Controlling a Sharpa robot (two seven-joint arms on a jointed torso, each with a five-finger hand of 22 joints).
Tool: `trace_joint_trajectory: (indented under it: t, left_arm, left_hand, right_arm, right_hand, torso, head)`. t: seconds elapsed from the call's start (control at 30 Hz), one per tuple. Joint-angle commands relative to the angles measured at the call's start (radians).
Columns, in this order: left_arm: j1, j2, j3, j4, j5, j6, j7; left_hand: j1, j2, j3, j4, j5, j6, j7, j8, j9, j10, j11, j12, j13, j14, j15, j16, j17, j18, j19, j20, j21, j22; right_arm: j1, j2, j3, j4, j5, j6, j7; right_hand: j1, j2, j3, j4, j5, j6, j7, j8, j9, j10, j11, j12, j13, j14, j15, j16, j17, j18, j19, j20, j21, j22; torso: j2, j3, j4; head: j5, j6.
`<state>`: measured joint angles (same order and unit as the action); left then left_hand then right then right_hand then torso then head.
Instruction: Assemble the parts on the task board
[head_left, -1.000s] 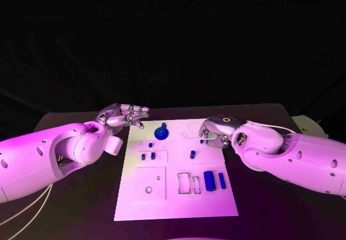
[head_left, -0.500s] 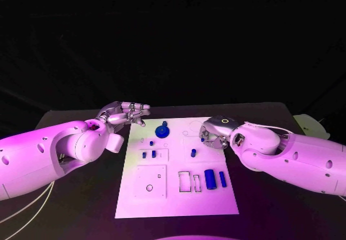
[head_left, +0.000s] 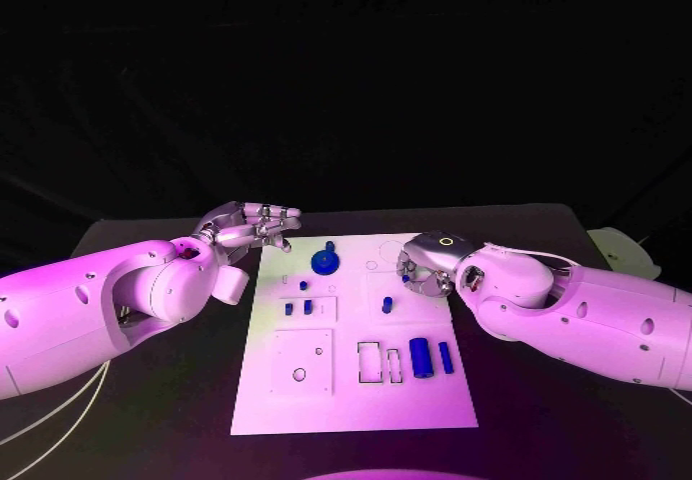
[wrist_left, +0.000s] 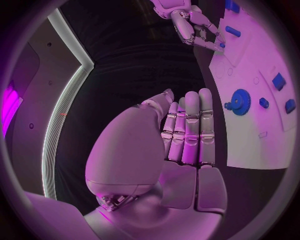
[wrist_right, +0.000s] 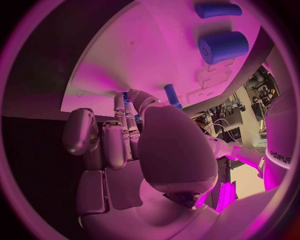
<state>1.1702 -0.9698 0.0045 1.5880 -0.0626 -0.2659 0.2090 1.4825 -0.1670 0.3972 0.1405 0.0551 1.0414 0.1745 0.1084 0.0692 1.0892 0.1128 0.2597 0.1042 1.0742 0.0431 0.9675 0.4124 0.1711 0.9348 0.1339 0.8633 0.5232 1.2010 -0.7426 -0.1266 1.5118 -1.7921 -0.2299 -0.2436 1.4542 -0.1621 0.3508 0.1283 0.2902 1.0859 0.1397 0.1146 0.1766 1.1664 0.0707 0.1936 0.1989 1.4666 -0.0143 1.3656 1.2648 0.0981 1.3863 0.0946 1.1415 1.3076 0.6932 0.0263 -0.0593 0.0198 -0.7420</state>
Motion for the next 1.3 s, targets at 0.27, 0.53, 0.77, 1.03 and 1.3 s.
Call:
trace_joint_trajectory:
  t: [0.27, 0.53, 0.77, 1.03, 1.3]
  left_arm:
    - [0.002, 0.001, 0.001, 0.001, 0.006, 0.025, -0.008]
    - [0.002, 0.001, 0.001, 0.000, 0.006, 0.029, -0.019]
    - [0.002, 0.001, 0.001, 0.000, 0.006, 0.030, -0.029]
    - [0.002, 0.002, 0.000, 0.000, 0.005, 0.034, -0.036]
    - [0.002, 0.002, 0.000, -0.004, 0.010, 0.037, -0.042]
  left_hand:
    - [-0.001, 0.009, -0.008, -0.003, 0.003, -0.008, 0.008, 0.004, -0.002, -0.013, 0.002, 0.005, 0.001, 0.001, -0.002, -0.007, -0.003, 0.013, 0.007, 0.000, -0.007, -0.003]
    - [-0.001, 0.011, -0.011, -0.005, 0.003, -0.012, 0.010, 0.002, -0.002, -0.019, 0.004, 0.007, 0.001, -0.002, 0.000, -0.010, -0.005, 0.013, 0.007, 0.001, -0.011, -0.006]
    - [-0.001, 0.012, -0.013, -0.008, 0.003, -0.015, 0.011, 0.002, -0.002, -0.023, 0.005, 0.008, 0.002, -0.003, 0.000, -0.013, -0.006, 0.013, 0.007, 0.001, -0.013, -0.008]
    - [0.000, 0.014, -0.014, -0.010, 0.003, -0.018, 0.012, 0.001, -0.002, -0.026, 0.006, 0.010, 0.002, -0.005, 0.001, -0.016, -0.008, 0.013, 0.007, 0.002, -0.016, -0.009]
    - [-0.001, 0.016, -0.016, -0.012, 0.003, -0.020, 0.013, 0.001, -0.002, -0.030, 0.007, 0.012, 0.002, -0.007, 0.002, -0.019, -0.010, 0.013, 0.006, 0.003, -0.019, -0.012]
  right_arm:
    - [-0.002, 0.008, 0.000, -0.011, -0.012, 0.027, -0.005]
    - [-0.002, 0.016, 0.000, -0.025, -0.011, 0.050, -0.013]
    - [-0.004, 0.018, 0.000, -0.028, -0.012, 0.050, -0.017]
    - [-0.005, 0.015, 0.000, -0.019, -0.012, 0.013, -0.015]
    - [-0.004, -0.002, 0.001, 0.009, -0.012, -0.033, -0.014]
  right_hand:
    - [-0.009, 0.007, 0.018, -0.004, 0.004, 0.015, -0.002, -0.005, 0.000, 0.012, -0.003, -0.006, -0.006, 0.046, 0.003, 0.006, 0.002, -0.012, 0.007, -0.002, 0.009, 0.050]
    - [-0.009, 0.012, 0.030, -0.010, 0.000, 0.020, -0.003, -0.005, 0.001, 0.012, -0.003, -0.012, -0.012, 0.045, 0.002, 0.007, 0.002, -0.012, 0.006, -0.002, 0.009, 0.052]
    - [-0.006, 0.022, 0.058, -0.029, -0.016, 0.033, -0.005, -0.005, 0.004, 0.023, -0.006, -0.020, -0.022, 0.046, 0.000, 0.011, 0.006, -0.014, 0.010, -0.004, 0.021, 0.063]
    - [-0.011, 0.025, 0.073, -0.036, -0.026, 0.035, -0.005, -0.008, 0.004, 0.023, -0.004, -0.027, -0.028, 0.047, 0.001, 0.014, 0.009, -0.017, 0.014, -0.004, 0.033, 0.072]
    - [-0.016, 0.026, 0.081, -0.041, -0.030, 0.042, -0.006, -0.006, 0.006, 0.029, -0.006, -0.030, -0.031, 0.048, 0.001, 0.018, 0.014, -0.019, 0.019, -0.004, 0.046, 0.080]
  torso:
    - [0.000, -0.0001, 0.0001]
    - [0.000, 0.0003, -0.0003]
    - [-0.001, -0.0003, -0.0010]
    - [-0.002, -0.0002, 0.0000]
    - [-0.002, -0.0009, -0.0004]
  head:
    - [0.002, -0.004]
    - [0.002, -0.004]
    - [0.003, -0.005]
    - [0.003, -0.005]
    - [0.006, -0.004]
